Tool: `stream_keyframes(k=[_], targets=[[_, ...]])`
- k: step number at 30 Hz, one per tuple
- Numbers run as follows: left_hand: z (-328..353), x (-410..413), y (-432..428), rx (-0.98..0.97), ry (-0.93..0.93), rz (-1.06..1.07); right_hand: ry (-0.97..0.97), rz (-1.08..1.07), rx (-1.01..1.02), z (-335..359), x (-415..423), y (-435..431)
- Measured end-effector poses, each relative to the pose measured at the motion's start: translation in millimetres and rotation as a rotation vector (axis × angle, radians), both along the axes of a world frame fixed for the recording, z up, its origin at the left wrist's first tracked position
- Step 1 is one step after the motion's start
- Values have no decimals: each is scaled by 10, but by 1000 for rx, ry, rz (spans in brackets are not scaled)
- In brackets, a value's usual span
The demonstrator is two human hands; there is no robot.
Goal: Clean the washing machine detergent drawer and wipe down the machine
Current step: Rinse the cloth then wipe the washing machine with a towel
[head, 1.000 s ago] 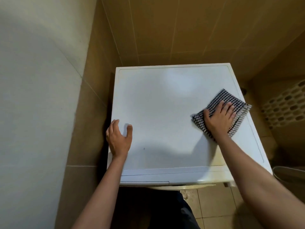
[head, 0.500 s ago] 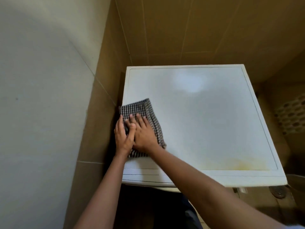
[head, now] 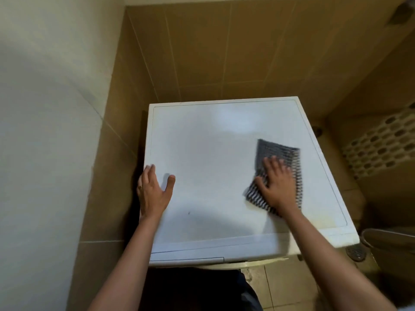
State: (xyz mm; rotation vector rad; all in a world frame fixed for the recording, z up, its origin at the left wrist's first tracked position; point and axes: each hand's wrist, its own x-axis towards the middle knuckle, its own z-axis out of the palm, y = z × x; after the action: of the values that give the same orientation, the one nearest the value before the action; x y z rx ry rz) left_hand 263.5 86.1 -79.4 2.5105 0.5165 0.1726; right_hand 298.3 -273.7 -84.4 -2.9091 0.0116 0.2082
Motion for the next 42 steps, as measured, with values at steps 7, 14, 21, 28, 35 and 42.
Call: stream_keyframes(k=[7, 14, 21, 28, 35, 42], targets=[[14, 359, 121, -240, -56, 117, 37, -516, -31, 78, 937, -266], [8, 343, 75, -233, -60, 76, 21, 83, -13, 91, 1293, 1387], [-98, 296, 194, -111, -91, -52, 18, 646, 48, 13, 469, 2602], [-157, 315, 202, -68, -113, -81, -94, 703, 146, -94, 84, 2000], [-89, 610, 112, 44, -55, 57, -34, 258, 107, -66, 1045, 851], [-78, 883, 214, -145, -163, 74, -41, -511, -11, -22, 1817, -173]])
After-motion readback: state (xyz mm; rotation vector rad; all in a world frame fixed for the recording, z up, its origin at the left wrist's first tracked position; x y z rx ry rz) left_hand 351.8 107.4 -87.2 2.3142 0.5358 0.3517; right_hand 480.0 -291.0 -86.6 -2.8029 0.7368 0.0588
